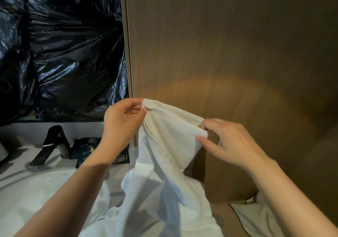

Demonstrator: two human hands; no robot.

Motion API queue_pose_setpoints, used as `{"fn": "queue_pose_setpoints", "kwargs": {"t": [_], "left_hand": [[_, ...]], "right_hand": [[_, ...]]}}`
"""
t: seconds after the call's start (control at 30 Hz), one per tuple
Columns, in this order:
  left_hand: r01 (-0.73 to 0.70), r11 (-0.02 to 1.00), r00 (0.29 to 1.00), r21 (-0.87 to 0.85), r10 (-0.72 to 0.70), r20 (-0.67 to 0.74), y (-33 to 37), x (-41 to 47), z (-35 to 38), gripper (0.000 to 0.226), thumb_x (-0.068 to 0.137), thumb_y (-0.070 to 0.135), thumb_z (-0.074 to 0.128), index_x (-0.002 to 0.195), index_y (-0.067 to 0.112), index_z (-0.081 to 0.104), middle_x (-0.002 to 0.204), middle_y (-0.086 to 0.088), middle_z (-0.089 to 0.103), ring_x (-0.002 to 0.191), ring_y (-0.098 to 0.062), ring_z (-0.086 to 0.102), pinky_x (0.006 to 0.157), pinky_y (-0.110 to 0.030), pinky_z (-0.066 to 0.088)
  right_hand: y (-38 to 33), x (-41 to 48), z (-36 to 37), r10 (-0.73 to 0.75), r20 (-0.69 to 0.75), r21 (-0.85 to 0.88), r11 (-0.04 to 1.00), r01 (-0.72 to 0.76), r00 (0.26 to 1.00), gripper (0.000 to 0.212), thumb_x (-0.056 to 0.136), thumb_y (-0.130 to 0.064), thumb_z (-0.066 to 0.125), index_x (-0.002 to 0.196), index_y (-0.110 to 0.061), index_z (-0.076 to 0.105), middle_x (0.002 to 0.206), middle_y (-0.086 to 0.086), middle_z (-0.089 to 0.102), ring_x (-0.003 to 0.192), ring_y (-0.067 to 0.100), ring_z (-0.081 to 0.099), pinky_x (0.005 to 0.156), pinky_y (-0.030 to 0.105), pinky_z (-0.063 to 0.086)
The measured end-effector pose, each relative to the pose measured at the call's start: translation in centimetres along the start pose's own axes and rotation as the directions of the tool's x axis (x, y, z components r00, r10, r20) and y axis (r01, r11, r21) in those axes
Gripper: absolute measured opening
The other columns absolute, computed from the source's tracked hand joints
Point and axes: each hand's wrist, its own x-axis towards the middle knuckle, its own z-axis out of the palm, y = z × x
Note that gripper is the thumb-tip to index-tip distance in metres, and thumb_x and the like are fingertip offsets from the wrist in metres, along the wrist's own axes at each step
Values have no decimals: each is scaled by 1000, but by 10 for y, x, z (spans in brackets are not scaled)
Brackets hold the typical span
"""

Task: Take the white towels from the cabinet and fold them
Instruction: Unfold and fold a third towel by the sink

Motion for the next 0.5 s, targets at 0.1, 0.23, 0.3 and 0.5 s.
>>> {"fn": "queue_pose_setpoints", "kwargs": {"t": [0.1,0.23,0.3,0.5], "left_hand": [[-97,995,995,37,98,-30,18,23,-3,17,87,7,68,100,18,69,84,9,67,69,7,61,68,-4,48],[-165,986,981,39,168,-93,38,47,-9,21,87,8,67,101,24,66,84,19,65,72,13,62,66,-1,45],[-196,980,973,19,197,-120,47,55,-13,23,87,7,67,100,26,66,84,19,66,73,13,62,66,-1,44],[-263,965,954,-20,257,-157,70,74,-23,25,88,7,65,98,30,65,87,15,67,78,7,64,71,-3,46]], "right_hand": [[6,26,-34,-65,-107,-86,995,56,992,25,93,-57,40,94,-36,53,83,-18,57,63,4,55,50,18,44],[7,56,-68,-93,-239,-149,987,58,966,22,93,-53,48,87,-32,52,80,-15,55,65,6,55,55,29,54],[6,67,-78,-107,-286,-156,986,64,952,24,95,-52,48,92,-29,56,86,-12,58,72,9,57,60,30,55],[4,88,-100,-101,-377,-127,990,57,920,40,93,-61,34,101,-31,58,95,-15,55,79,2,55,67,14,44]]}}
